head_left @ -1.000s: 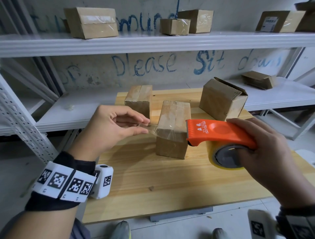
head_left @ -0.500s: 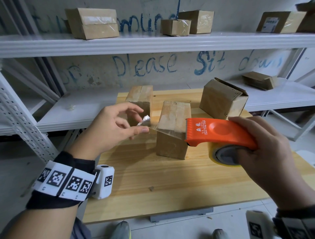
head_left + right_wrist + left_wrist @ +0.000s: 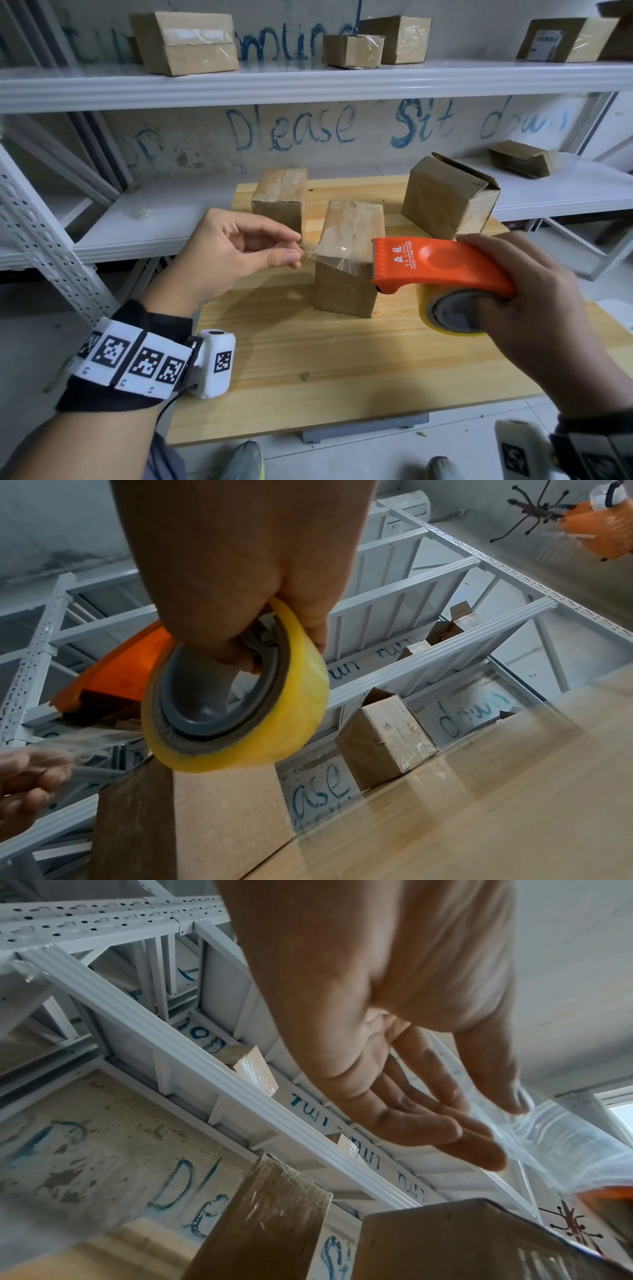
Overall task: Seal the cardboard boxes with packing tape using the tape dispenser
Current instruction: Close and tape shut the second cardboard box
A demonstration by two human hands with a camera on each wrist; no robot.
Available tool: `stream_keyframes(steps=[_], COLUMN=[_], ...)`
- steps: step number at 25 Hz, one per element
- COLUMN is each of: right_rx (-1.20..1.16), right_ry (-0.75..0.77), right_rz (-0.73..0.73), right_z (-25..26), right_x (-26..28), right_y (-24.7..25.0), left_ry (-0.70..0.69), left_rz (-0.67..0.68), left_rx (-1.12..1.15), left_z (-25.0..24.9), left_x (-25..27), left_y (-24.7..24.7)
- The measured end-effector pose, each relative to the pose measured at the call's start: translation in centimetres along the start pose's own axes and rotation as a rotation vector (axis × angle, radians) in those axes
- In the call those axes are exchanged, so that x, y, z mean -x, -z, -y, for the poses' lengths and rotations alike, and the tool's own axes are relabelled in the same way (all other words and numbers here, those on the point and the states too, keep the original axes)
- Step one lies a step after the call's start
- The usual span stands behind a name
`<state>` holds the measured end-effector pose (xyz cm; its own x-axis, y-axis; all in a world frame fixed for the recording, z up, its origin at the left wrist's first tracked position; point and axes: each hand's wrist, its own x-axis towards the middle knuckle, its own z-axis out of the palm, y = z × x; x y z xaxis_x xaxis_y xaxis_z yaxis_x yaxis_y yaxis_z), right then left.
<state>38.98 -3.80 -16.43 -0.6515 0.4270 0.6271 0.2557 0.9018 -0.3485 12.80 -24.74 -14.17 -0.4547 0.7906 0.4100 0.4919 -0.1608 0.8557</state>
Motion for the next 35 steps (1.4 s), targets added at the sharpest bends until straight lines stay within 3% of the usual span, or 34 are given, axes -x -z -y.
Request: stream_keyframes(steps=[9,17,20,26,35], right_rx=[-0.008,0.013,0.028,-0.008,0.021], right_ry=[-0.009,-0.015,-0.020,0.013,-0.001], right_rz=[-0.005,-0.031,-0.026,-0.022,0.000], right_z=[0.0,-0.3,-0.5,-0.4,-1.4], right_x=[-0.2,-0.2,0.0,-0.1,0.0], right_y=[0.1,-0.3,-0.1,0.3,-0.2], left_ry=[0.056,0.056,0.173,0.375,0.634], left_rz=[-0.029,0.042,0.079,-0.170,-0.161], left_rx=[0.108,0.013,0.114,0.131,0.122], left_z=[-0.1,0.4,0.0,-1.3,-0.8], left_x=[-0.2,-0.6,-0.7,-1.4,-2.1], left_y=[-0.2,-0.3,-0.4,-2.4,-2.8])
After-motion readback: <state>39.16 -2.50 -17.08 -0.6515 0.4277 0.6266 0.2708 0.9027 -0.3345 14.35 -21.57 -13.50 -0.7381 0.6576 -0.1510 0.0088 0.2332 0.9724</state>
